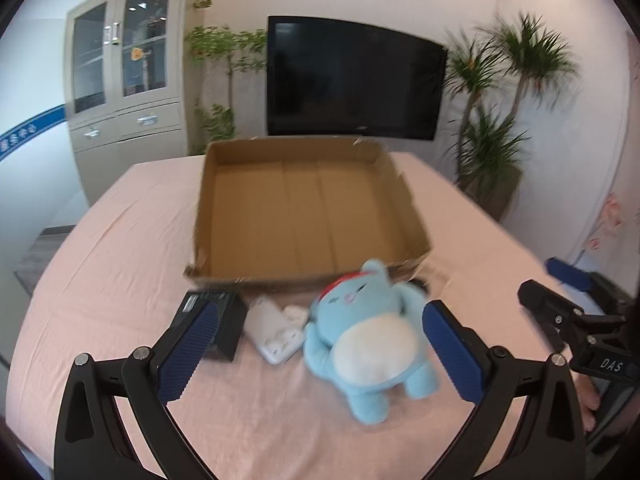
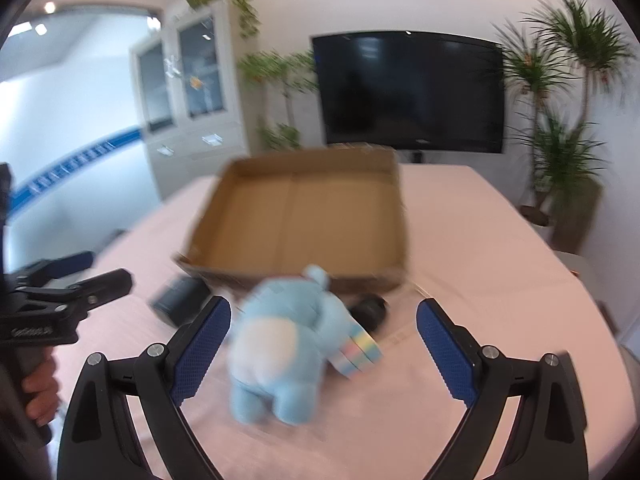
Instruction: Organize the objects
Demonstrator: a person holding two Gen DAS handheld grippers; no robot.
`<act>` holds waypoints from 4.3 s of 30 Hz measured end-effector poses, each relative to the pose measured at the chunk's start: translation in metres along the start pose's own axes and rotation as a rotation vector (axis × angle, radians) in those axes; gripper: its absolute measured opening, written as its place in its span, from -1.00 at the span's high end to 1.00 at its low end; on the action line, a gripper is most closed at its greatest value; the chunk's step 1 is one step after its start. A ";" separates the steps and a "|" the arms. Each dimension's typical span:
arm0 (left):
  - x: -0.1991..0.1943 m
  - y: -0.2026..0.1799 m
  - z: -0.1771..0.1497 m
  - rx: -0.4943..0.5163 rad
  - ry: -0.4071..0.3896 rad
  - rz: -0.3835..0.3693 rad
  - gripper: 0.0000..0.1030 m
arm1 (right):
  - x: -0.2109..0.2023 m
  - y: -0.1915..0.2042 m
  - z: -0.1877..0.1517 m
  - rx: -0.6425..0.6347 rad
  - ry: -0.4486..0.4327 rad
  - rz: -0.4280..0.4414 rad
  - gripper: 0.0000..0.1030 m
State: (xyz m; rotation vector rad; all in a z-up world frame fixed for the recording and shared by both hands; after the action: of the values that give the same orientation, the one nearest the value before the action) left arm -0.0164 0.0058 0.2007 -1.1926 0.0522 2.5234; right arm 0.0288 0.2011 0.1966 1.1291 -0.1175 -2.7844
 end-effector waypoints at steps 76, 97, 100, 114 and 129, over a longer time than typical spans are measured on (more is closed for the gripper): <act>0.218 -0.020 -0.059 -0.177 0.332 -0.398 -0.90 | 0.204 0.015 -0.072 0.089 0.330 0.203 -0.36; 0.138 -0.018 -0.067 -0.208 0.210 -0.317 -0.88 | 0.137 0.049 -0.078 0.035 0.220 0.245 -0.34; 0.127 -0.020 -0.058 -0.192 0.179 -0.315 -0.88 | 0.126 0.052 -0.069 0.024 0.190 0.242 -0.34; 0.108 -0.025 0.006 -0.138 0.074 -0.300 -0.89 | 0.108 0.054 -0.007 -0.012 0.080 0.230 -0.34; 0.133 -0.003 0.113 -0.107 -0.011 -0.272 -0.89 | 0.147 0.047 0.103 -0.049 0.004 0.245 -0.35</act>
State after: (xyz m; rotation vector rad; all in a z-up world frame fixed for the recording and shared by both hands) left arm -0.1774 0.0682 0.1733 -1.1400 -0.2350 2.3178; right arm -0.1429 0.1345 0.1747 1.0320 -0.1744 -2.5553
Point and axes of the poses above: each gripper's, at about its wrist camera, not at the fingertips, and x roughly the way its jaws point, y to its left, z to its top, the point moved 7 cm from there along x, roughly the way its jaws point, and after that the axes turned 14 degrees about y, right-handed, at the moved point
